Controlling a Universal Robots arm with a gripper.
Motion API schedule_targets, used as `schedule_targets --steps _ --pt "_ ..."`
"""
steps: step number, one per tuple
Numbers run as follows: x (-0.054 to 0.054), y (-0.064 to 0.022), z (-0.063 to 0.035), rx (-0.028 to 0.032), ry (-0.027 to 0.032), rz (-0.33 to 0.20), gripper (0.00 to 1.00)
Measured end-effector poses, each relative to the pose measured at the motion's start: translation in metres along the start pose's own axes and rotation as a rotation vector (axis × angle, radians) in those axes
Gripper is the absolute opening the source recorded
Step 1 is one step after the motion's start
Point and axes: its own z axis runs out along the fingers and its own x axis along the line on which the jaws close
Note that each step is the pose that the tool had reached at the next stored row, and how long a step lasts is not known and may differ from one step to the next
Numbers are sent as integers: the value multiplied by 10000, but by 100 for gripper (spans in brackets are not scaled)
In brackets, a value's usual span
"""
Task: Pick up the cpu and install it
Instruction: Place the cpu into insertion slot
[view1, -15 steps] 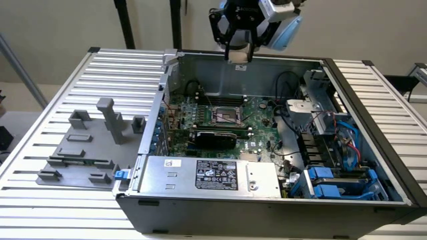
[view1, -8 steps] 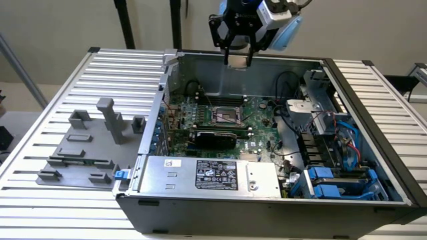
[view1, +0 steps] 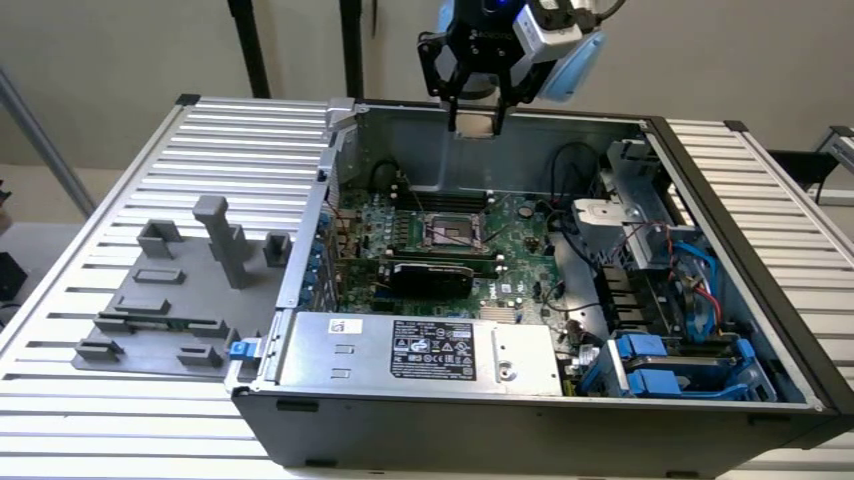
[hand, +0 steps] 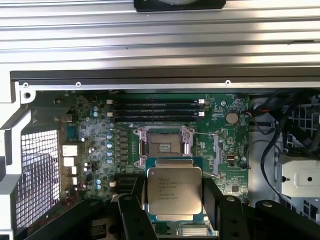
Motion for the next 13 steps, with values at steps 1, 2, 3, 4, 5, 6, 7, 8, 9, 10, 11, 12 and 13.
schedule_targets --steps 1,2,3,4,5,6,7,8,9,10,11,12,13 --pt "0 0 0 0 11 0 55" --pt "0 0 0 1 14 0 55" --pt "0 0 0 1 17 0 55" --pt "0 0 0 0 20 0 55" --pt "0 0 0 1 23 0 55" --pt "0 0 0 1 25 0 55" --pt "0 0 0 1 25 0 55" --pt "0 0 0 1 25 0 55" --pt "0 0 0 1 25 0 55" --pt "0 0 0 1 25 0 55" --pt "0 0 0 1 25 0 55" --pt "0 0 1 1 25 15 55" --pt "-1 0 3 0 24 160 55"
